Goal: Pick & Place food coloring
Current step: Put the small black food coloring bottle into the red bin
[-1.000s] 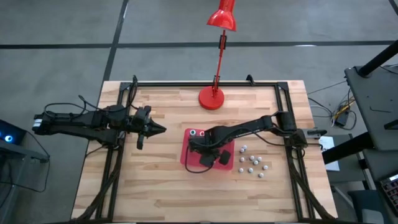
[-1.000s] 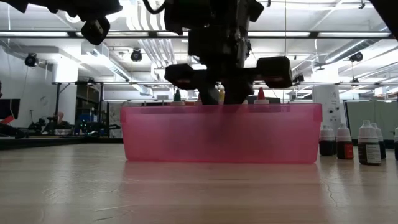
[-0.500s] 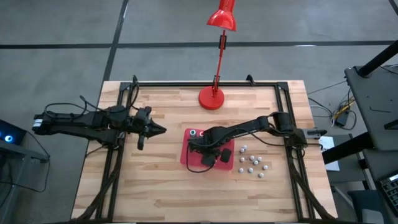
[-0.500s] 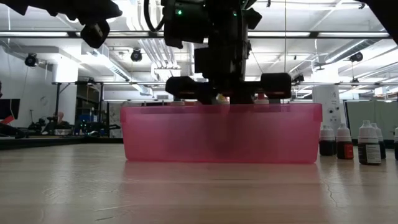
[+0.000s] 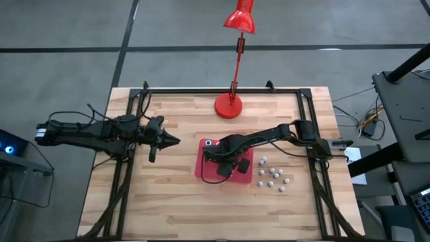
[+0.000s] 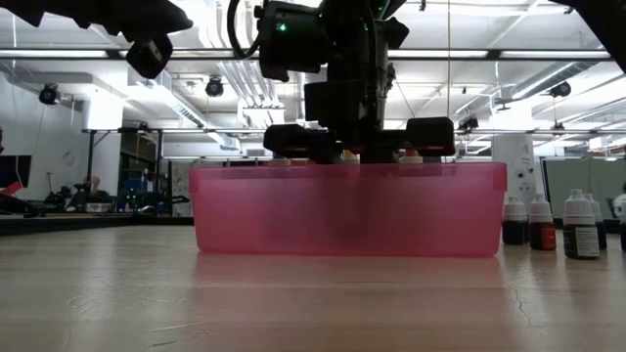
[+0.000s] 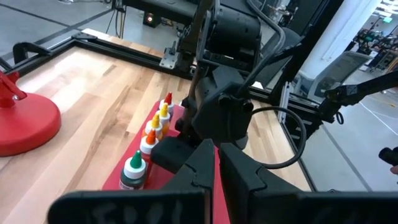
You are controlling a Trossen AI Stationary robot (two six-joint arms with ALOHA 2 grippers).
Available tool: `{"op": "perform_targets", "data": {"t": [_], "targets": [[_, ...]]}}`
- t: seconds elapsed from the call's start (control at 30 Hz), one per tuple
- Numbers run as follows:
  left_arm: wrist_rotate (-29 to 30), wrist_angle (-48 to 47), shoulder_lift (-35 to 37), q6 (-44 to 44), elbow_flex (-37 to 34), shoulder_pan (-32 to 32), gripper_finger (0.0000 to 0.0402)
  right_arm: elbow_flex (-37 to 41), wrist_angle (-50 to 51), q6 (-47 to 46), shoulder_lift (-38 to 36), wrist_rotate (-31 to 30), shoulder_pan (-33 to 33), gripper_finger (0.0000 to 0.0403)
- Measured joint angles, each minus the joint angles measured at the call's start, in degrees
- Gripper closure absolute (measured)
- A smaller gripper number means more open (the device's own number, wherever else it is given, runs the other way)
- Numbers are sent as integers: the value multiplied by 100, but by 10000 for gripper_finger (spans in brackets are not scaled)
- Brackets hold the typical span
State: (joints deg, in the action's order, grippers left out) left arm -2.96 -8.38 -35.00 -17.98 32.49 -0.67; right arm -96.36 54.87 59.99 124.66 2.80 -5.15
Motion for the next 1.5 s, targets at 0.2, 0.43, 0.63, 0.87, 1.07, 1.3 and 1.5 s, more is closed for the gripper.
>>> {"op": "perform_targets", "data": {"t": [0.2,0.43,0.63,0.87,1.07,1.3,1.5], "targets": [[0,8,0,-2,0,-2,402,0,2,-72,0,0,-2,321],[-33,34,0,-4,2,-1,402,4,-1,-261,9,1,-4,289],[-33,33,0,-4,2,-2,402,-5,18,-461,3,1,-9,269],[-31,79,0,-4,2,-1,402,-404,263,-735,-42,1,-15,262],[-37,85,0,-4,2,0,402,-948,736,-1202,-44,8,-25,271],[-46,85,0,-4,3,-1,402,-1532,1267,-1894,-47,174,-74,279],[-53,85,0,-4,4,0,402,-1643,1487,-2316,-52,329,-143,279]]}}
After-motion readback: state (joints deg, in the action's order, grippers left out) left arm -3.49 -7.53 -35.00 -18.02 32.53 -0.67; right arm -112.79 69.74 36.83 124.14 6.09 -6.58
